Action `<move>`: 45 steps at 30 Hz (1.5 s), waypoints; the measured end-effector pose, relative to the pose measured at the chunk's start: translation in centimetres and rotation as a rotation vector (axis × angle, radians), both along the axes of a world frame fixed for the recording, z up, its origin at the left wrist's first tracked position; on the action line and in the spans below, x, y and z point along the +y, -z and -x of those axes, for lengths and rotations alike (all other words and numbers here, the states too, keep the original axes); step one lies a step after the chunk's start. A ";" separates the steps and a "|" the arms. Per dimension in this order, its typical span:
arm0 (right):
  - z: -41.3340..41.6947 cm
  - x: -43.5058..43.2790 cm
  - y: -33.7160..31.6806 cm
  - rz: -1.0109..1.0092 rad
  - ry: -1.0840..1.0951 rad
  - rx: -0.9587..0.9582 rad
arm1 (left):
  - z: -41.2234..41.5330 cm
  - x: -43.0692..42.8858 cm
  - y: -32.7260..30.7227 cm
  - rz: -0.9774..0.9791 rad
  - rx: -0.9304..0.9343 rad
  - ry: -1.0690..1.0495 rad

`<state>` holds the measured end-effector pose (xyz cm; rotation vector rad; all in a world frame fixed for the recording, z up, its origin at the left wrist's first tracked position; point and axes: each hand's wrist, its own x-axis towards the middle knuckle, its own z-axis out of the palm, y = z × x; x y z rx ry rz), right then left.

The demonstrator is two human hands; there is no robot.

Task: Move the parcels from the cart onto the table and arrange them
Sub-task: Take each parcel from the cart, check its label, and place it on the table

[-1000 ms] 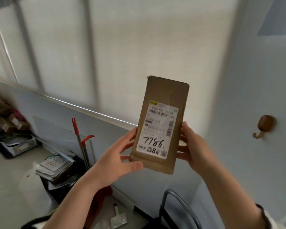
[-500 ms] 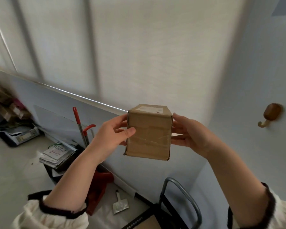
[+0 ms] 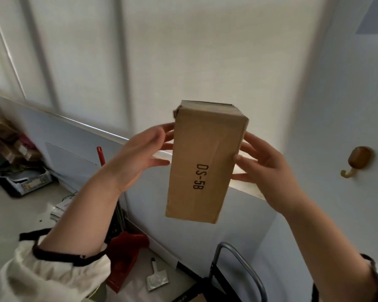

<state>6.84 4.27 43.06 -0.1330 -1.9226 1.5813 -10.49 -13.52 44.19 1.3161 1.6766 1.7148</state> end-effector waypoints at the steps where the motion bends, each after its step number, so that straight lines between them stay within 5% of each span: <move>1: 0.0 0.1 -0.1 0.055 0.045 0.002 | -0.3 -0.2 0.6 0.030 0.082 0.050; 13: 0.9 0.6 1.2 0.144 0.120 -0.194 | -2.2 -0.2 3.3 0.160 0.242 -0.204; 19: 0.4 3.3 4.1 0.762 0.035 -0.168 | -5.6 1.5 3.7 0.146 0.636 -0.270; 23: -0.3 3.1 6.3 0.853 0.029 -0.195 | -6.2 1.9 4.9 0.187 0.621 -0.220; 26: -1.3 2.4 5.7 0.840 0.059 -0.148 | -5.9 1.7 5.6 0.151 0.476 -0.207; 31: -3.8 -2.1 4.3 0.500 0.147 -0.024 | -4.8 2.0 7.3 -0.185 -0.517 -0.154; 33: -4.9 -4.6 5.1 0.381 0.186 -0.009 | -4.7 2.2 8.4 -0.208 -0.723 -0.117; 37: -6.4 -6.5 8.2 0.197 0.400 -0.147 | -6.3 3.0 10.6 -0.078 -0.754 -0.094; 45: -14.2 -6.6 11.7 0.302 0.665 -0.200 | -13.8 5.5 13.0 0.102 -0.614 0.066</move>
